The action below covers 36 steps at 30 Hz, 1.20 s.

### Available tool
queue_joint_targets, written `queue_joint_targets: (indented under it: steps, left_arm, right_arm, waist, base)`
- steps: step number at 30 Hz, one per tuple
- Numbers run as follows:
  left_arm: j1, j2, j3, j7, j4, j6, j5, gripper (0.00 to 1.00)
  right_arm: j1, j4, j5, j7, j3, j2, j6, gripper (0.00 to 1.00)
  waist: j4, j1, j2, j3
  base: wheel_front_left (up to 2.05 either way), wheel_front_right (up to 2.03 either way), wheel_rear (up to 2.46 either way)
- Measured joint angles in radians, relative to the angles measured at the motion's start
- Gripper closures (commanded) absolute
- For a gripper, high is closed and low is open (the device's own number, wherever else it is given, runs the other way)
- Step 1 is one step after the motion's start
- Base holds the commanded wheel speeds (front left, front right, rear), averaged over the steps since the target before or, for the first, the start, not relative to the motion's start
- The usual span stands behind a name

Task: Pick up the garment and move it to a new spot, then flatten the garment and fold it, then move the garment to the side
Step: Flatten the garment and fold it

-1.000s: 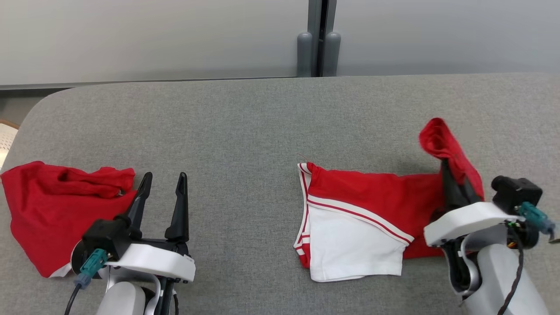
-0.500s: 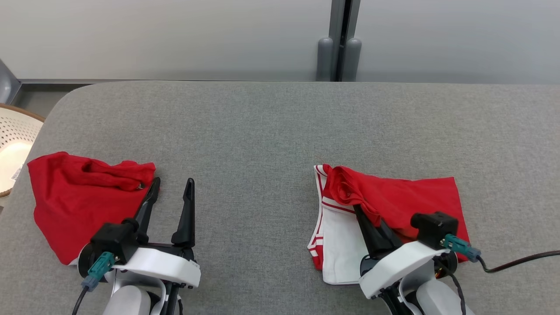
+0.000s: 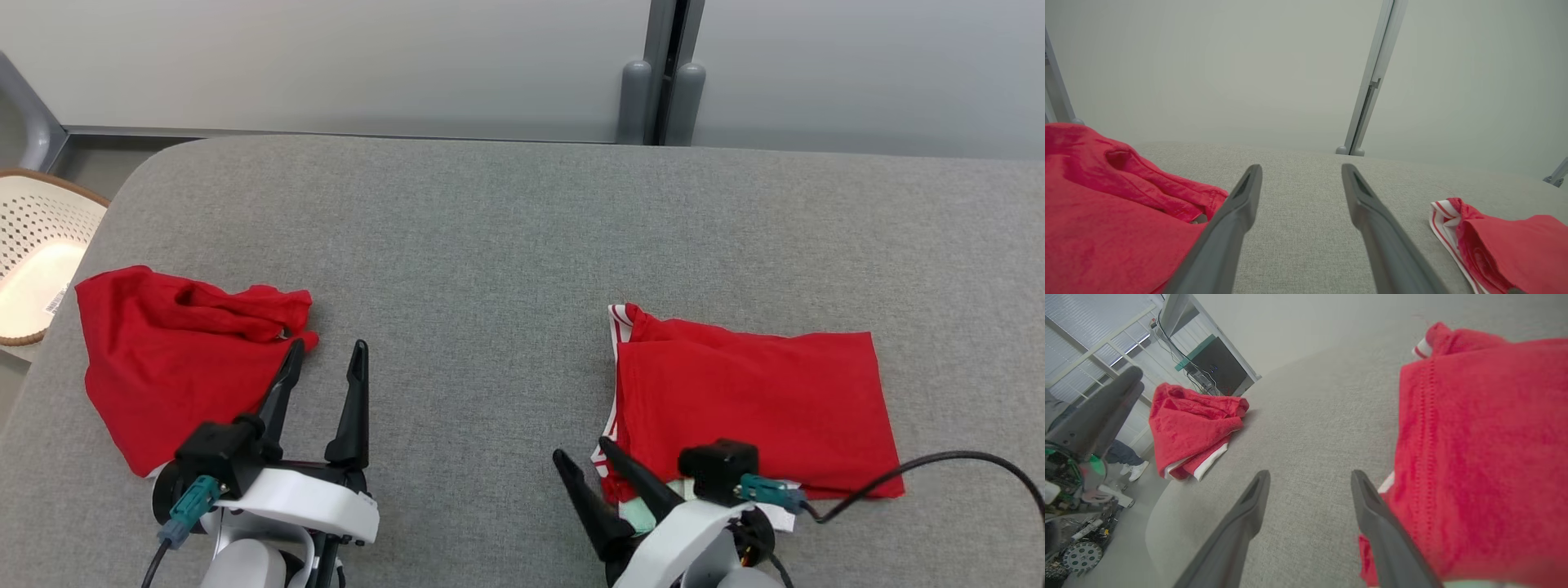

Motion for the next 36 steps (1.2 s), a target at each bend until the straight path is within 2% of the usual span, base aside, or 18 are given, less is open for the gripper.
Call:
queue_joint_targets:
  steps: [5, 9, 13, 18, 22, 27, 36]
  left_arm:
    - [0.0, 0.0, -0.003, 0.0, -0.001, 0.004, -0.003, 0.0]
    - [-0.001, 0.0, 0.004, 0.0, -0.009, 0.006, -0.001, 0.0]
    - [-0.003, 0.0, 0.011, 0.0, -0.032, 0.005, -0.001, 0.0]
    - [-0.006, 0.0, 0.01, 0.0, -0.06, 0.006, -0.001, 0.0]
    - [-0.007, 0.001, 0.006, 0.0, -0.075, 0.014, -0.001, 0.0]
    - [0.0, 0.0, -0.016, 0.0, -0.09, 0.011, 0.014, 0.0]
    - [0.028, 0.0, -0.032, 0.0, -0.112, 0.023, 0.047, 0.0]
  right_arm:
    - [-0.029, 0.016, 0.018, 0.007, 0.037, -0.002, 0.0, 0.0]
    - [-0.074, 0.006, -0.01, -0.046, 0.005, -0.001, 0.0, 0.0]
    - [-0.114, -0.004, -0.105, -0.098, -0.089, -0.013, 0.0, 0.0]
    - [-0.128, -0.018, -0.337, -0.134, -0.267, -0.11, 0.0, 0.0]
    - [-0.089, -0.082, -0.462, -0.144, -0.398, -0.116, 0.001, 0.0]
    - [-0.001, -0.207, -0.558, -0.147, -0.542, -0.112, 0.0, 0.0]
    - [0.122, -0.306, -0.627, -0.147, -0.624, -0.067, 0.0, 0.0]
  waist:
    - [-0.011, 0.0, 0.0, 0.001]
    - [-0.035, 0.0, 0.0, 0.002]
    - [-0.064, 0.0, 0.0, 0.005]
    - [-0.097, 0.0, 0.0, 0.008]
    - [-0.115, 0.0, 0.0, 0.012]
    - [-0.126, 0.0, 0.0, 0.018]
    - [-0.131, 0.0, 0.0, 0.012]
  base:
    - [0.0, 0.0, 0.0]
    - [0.0, 0.0, 0.0]
    - [0.0, 0.0, 0.0]
    - [0.0, 0.0, 0.0]
    - [0.0, 0.0, 0.0]
    - [0.0, 0.0, 0.0]
    - [0.0, 0.0, 0.0]
